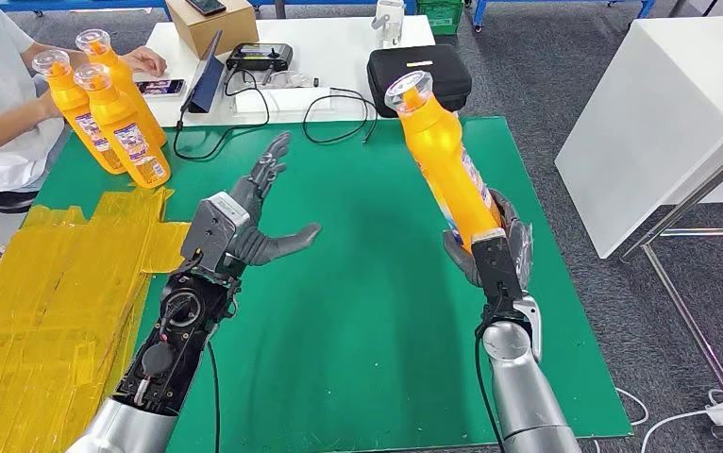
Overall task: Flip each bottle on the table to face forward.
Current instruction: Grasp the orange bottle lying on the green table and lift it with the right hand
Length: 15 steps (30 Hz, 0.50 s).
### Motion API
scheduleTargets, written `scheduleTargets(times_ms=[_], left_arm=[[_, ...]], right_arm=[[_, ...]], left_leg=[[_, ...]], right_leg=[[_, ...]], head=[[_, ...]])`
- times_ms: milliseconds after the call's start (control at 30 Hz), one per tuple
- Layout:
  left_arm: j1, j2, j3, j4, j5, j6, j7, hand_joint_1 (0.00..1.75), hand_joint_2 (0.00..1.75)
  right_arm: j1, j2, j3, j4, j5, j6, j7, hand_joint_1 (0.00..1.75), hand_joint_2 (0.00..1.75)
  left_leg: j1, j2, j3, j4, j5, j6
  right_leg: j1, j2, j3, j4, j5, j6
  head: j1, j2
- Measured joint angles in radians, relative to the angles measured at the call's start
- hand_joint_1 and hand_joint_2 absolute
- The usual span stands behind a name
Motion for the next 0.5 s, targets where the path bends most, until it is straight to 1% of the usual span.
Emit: scheduleTargets(times_ms=[100,167,233,333,500], left_arm=[[-0.030,-0.001,-0.015,0.022,0.193,-0.190,0.054,0.00,1.75],[-0.051,-0.001,-0.023,0.042,0.298,-0.273,0.078,0.00,1.75],[-0.067,-0.001,-0.026,0.061,0.345,-0.293,0.088,0.00,1.75],[-0.091,0.000,-0.031,0.089,0.400,-0.297,0.110,0.00,1.75],[-0.126,0.002,-0.045,0.136,0.473,-0.286,0.136,0.00,1.75]], right_arm=[[-0.009,0.026,0.011,-0.005,-0.009,-0.004,-0.011,1.75,1.75],[-0.017,0.044,0.026,-0.003,-0.010,-0.005,-0.018,1.75,1.75],[-0.025,0.059,0.041,0.002,-0.007,-0.006,-0.024,1.75,1.75],[-0.034,0.082,0.079,0.021,0.013,-0.006,-0.036,1.75,1.75],[-0.037,0.131,0.196,0.091,0.062,-0.013,-0.054,1.75,1.75]], left_leg=[[0.000,0.000,0.000,0.000,0.000,0.000],[0.000,0.000,0.000,0.000,0.000,0.000],[0.001,0.000,0.000,0.000,0.000,0.000],[0.001,0.000,0.000,0.000,0.000,0.000],[0.001,0.000,0.000,0.000,0.000,0.000]], right_leg=[[0.000,0.000,0.000,0.000,0.000,0.000],[0.000,0.000,0.000,0.000,0.000,0.000],[0.001,0.000,0.000,0.000,0.000,0.000],[0.001,0.000,0.000,0.000,0.000,0.000],[0.001,0.000,-0.001,0.001,0.000,-0.001]], head=[[0.000,0.000],[0.000,0.000],[0.000,0.000],[0.000,0.000],[0.000,0.000]])
